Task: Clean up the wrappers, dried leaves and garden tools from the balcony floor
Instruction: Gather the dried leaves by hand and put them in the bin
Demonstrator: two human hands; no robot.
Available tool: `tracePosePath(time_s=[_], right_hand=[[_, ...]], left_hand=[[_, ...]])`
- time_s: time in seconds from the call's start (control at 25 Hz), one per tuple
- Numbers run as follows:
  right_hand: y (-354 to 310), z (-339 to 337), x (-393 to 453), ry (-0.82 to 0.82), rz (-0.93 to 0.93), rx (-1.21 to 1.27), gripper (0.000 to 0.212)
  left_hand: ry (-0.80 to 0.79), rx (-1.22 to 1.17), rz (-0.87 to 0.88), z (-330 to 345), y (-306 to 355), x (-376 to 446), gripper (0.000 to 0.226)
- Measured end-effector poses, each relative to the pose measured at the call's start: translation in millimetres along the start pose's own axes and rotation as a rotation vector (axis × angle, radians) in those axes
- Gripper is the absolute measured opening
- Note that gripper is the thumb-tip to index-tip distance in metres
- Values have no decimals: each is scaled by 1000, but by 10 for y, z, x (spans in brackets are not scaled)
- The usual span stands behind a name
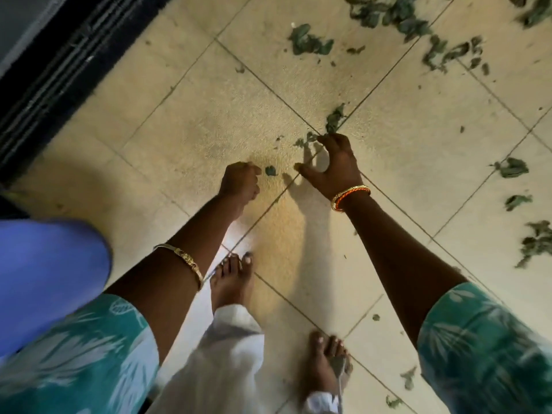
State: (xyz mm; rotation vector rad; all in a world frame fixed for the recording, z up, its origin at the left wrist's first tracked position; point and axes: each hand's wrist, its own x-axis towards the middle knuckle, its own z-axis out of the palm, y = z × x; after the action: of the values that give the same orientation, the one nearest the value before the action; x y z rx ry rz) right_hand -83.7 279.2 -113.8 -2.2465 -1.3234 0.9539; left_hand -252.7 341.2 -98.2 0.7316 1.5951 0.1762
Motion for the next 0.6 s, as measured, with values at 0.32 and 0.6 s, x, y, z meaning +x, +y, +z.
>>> tracePosePath(time_s=[0.32, 0.6], right_hand=[[39, 1090, 168, 230, -230, -165, 76], [279, 1064, 366, 444, -543, -93, 16]], left_hand=[[103, 47, 292, -1, 249, 986, 34], [-114, -62, 223, 96, 630, 1190, 37]])
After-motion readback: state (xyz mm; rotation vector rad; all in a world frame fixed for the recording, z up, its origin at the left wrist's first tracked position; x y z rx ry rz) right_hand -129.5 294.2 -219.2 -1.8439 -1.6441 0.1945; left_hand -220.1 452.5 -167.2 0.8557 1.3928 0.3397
